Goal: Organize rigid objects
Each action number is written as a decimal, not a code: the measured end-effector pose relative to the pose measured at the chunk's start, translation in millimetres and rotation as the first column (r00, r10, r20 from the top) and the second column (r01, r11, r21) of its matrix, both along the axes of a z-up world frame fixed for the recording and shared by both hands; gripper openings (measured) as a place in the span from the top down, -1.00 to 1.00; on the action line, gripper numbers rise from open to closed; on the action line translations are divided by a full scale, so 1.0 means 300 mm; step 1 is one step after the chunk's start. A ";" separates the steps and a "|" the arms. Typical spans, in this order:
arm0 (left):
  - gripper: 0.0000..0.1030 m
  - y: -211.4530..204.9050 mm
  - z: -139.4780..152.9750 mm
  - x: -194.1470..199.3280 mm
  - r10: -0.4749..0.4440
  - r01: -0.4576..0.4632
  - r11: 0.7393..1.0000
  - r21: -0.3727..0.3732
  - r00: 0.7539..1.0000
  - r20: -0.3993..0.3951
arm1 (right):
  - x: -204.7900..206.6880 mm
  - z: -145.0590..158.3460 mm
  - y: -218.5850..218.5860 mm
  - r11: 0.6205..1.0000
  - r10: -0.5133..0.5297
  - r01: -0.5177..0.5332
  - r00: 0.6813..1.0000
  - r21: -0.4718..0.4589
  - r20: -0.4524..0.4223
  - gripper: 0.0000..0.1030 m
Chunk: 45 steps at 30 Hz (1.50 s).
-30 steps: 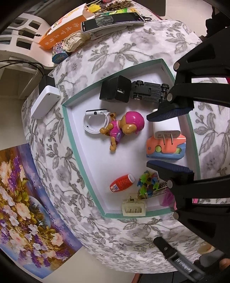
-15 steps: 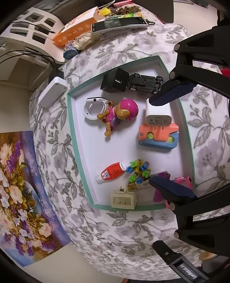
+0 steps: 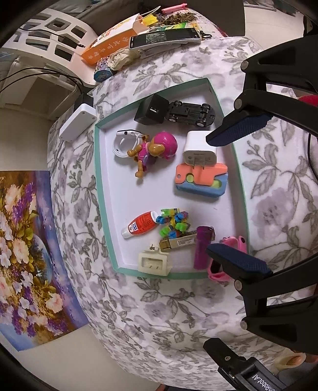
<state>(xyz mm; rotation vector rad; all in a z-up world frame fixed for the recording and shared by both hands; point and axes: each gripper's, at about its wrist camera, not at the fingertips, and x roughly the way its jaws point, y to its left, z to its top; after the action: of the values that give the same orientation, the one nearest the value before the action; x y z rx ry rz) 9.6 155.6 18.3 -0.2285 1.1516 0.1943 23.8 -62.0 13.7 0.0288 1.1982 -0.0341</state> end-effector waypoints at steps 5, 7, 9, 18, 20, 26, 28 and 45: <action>-1.00 -0.006 0.009 -0.032 0.001 -0.002 0.999 0.049 1.000 0.008 | -0.027 0.013 0.007 1.000 0.003 -0.003 1.000 -0.002 0.016 -0.60; -1.00 -0.005 0.010 -0.043 0.003 -0.003 0.998 0.060 1.000 0.011 | -0.035 0.016 0.005 1.000 0.002 -0.002 1.000 -0.002 0.021 -0.60; -1.00 0.000 0.011 -0.053 0.005 -0.006 0.999 0.054 1.000 0.016 | -0.043 0.019 0.004 1.000 0.001 -0.001 1.000 -0.002 0.025 -0.60; -1.00 0.002 0.017 -0.086 0.009 -0.011 0.997 0.080 1.000 0.018 | -0.051 0.030 0.004 1.000 0.004 -0.004 0.999 0.002 0.040 -0.60; -1.00 0.002 0.020 -0.087 0.010 -0.012 0.996 0.083 1.000 0.020 | -0.051 0.031 0.005 1.000 0.007 -0.008 0.999 0.001 0.041 -0.60; -1.00 0.000 0.023 -0.086 0.011 -0.013 0.995 0.094 1.000 0.021 | -0.051 0.048 0.007 0.999 0.020 -0.023 0.997 0.042 0.070 -0.60; -1.00 0.002 0.024 -0.086 0.012 -0.014 0.995 0.097 1.000 0.021 | -0.053 0.053 0.008 0.999 0.023 -0.027 0.996 0.047 0.080 -0.60; -1.00 0.009 0.018 -0.083 0.027 -0.028 0.994 0.105 1.000 0.008 | -0.059 0.059 0.031 0.997 0.061 -0.067 0.992 0.049 0.106 -0.60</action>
<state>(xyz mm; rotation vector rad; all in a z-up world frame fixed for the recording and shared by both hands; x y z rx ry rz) -15.5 158.5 23.7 -0.1522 1.1292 0.2776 6.1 -52.7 31.3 0.0375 1.0944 0.0546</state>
